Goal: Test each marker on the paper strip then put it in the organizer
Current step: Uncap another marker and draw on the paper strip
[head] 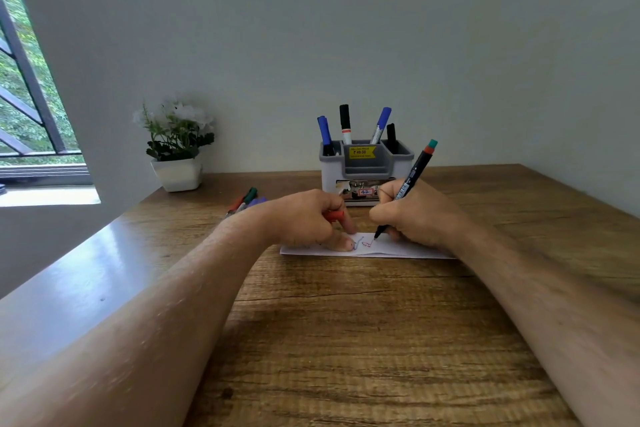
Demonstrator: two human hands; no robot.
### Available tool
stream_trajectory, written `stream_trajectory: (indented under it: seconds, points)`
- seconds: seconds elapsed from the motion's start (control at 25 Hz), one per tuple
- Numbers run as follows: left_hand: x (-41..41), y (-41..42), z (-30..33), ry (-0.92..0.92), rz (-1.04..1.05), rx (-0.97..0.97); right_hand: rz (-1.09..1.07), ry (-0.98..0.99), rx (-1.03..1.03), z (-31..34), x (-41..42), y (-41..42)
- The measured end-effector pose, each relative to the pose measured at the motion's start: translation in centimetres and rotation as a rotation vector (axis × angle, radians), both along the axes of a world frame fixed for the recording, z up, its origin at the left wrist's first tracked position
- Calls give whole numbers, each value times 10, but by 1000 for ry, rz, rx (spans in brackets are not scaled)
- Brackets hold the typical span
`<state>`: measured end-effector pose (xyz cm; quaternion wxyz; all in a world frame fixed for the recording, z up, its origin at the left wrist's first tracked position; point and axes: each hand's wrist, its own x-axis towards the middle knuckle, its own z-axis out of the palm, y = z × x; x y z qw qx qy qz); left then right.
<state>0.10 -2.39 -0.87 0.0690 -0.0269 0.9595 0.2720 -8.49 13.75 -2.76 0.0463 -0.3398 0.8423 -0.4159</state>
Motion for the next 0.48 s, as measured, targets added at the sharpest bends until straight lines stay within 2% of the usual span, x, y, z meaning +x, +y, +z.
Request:
stream_trajectory:
  seconds: [0.12, 0.28, 0.48]
  points:
    - [3, 3, 2, 90, 57, 59, 2, -93, -159, 4, 0, 1]
    - [3, 1, 7, 280, 147, 453, 120, -388, -525, 12, 0, 3]
    - [2, -2, 5, 348, 198, 495, 158, -491, -673, 15, 4, 2]
